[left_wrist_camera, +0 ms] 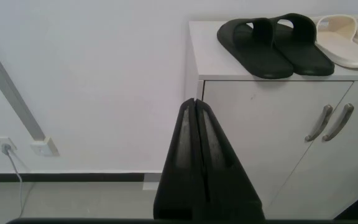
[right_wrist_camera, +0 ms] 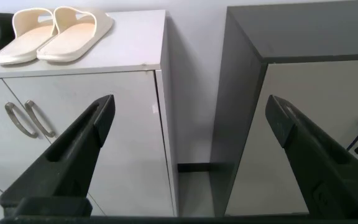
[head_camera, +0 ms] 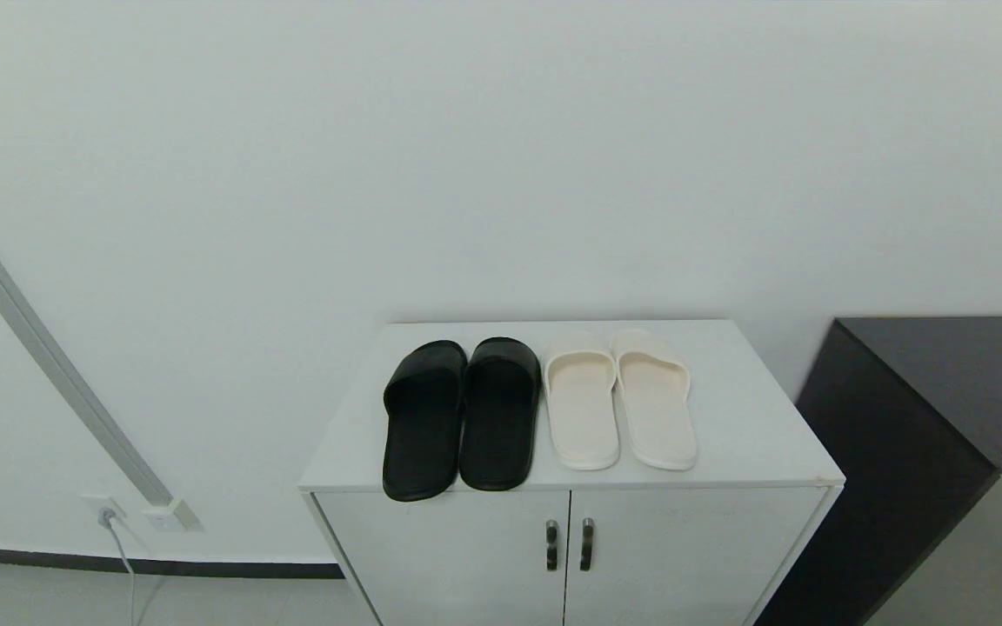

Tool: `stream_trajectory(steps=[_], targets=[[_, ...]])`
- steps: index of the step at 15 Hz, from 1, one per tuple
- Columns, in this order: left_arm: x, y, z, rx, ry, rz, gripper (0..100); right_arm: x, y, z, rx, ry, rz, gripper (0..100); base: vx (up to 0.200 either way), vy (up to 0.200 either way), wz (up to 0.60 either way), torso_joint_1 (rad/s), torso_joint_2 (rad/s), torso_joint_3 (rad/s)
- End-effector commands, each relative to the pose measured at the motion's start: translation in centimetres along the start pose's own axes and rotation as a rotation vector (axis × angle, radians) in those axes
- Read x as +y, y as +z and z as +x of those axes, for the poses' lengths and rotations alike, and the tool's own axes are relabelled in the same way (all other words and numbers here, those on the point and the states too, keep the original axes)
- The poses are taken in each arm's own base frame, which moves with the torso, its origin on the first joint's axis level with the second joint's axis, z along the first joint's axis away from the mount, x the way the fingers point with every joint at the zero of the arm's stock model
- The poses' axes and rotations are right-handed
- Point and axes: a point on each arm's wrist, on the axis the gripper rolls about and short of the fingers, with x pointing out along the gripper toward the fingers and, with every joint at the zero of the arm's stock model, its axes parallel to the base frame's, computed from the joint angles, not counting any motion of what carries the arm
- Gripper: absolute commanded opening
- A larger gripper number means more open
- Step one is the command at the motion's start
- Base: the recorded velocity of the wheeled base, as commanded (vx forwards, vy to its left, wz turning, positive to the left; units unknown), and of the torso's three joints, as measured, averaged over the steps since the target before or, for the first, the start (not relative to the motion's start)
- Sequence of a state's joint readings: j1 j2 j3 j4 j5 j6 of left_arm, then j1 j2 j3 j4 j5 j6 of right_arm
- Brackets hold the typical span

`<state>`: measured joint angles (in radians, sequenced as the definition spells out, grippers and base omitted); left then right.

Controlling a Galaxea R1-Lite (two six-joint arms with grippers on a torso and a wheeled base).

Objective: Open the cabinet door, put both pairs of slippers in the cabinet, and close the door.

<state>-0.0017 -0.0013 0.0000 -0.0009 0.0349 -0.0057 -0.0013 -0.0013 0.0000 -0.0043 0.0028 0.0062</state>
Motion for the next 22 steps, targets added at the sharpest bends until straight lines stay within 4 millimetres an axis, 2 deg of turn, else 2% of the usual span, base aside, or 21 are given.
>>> stream_trajectory(steps=[1,8,9,10,11,12,14,17,18,19,22], targets=[[0.0,0.0,0.0,0.002,-0.001,0.0,0,0.0,0.0,0.0,0.001,0.0,0.0,100,0.0,0.0,0.0,0.0,0.0,0.0],[0.0,0.0,0.0,0.002,-0.004,-0.002,0,0.0,0.0,0.0,-0.001,0.014,-0.029,100,0.0,0.0,0.0,0.0,0.0,0.0],[0.0,0.0,0.0,0.002,-0.007,0.0,0,0.0,2.2,-0.4,-0.062,0.018,-0.033,100,0.0,0.0,0.0,0.0,0.0,0.0],[0.0,0.0,0.0,0.002,-0.012,0.0,0,0.0,8.5,-0.9,-0.141,0.053,0.085,100,0.0,0.0,0.0,0.0,0.0,0.0],[0.0,0.0,0.0,0.001,-0.012,0.0,0,0.0,11.9,-0.6,-0.126,0.079,0.163,100,0.0,0.0,0.0,0.0,0.0,0.0],[0.0,0.0,0.0,0.002,-0.012,0.0,0,0.1,12.4,1.0,-0.005,0.117,0.121,100,0.0,0.0,0.0,0.0,0.0,0.0],[0.0,0.0,0.0,0.001,-0.012,0.0,0,0.5,11.8,4.3,0.174,0.211,0.106,100,0.0,0.0,0.0,0.0,0.0,0.0],[0.0,0.0,0.0,0.001,-0.012,0.0,0,1.6,12.3,9.8,0.27,0.326,0.131,100,0.0,0.0,0.0,0.0,0.0,0.0],[0.0,0.0,0.0,0.002,-0.012,0.0,0,2.0,12.4,10.7,0.281,0.359,0.15,100,0.0,0.0,0.0,0.0,0.0,0.0],[0.0,0.0,0.0,0.002,-0.012,0.0,0,3.4,12.4,12.6,0.309,0.421,0.179,100,0.0,0.0,0.0,0.0,0.0,0.0],[0.0,0.0,0.0,0.002,-0.012,0.0,0,7.7,11.7,16.1,0.312,0.452,0.169,100,0.0,0.0,0.0,0.0,0.0,0.0]])
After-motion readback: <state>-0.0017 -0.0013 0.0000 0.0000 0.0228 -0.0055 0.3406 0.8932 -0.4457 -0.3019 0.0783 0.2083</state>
